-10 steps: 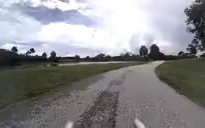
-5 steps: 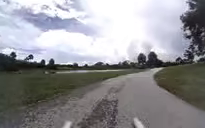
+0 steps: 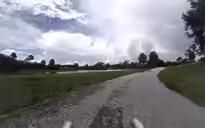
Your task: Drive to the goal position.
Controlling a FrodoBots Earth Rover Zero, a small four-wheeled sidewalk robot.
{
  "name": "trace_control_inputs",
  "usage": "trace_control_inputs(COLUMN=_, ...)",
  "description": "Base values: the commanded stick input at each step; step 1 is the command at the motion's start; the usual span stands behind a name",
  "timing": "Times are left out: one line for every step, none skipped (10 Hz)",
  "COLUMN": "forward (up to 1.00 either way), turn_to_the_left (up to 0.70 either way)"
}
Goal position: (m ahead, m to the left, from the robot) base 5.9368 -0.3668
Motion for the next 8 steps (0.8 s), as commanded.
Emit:
trace_control_inputs(forward=0.70, turn_to_the_left=-0.27)
trace_control_inputs(forward=0.70, turn_to_the_left=-0.17)
trace_control_inputs(forward=0.70, turn_to_the_left=-0.01)
trace_control_inputs(forward=0.70, turn_to_the_left=0.00)
trace_control_inputs(forward=0.70, turn_to_the_left=0.00)
trace_control_inputs(forward=0.70, turn_to_the_left=0.00)
trace_control_inputs(forward=0.70, turn_to_the_left=0.00)
trace_control_inputs(forward=0.70, turn_to_the_left=0.00)
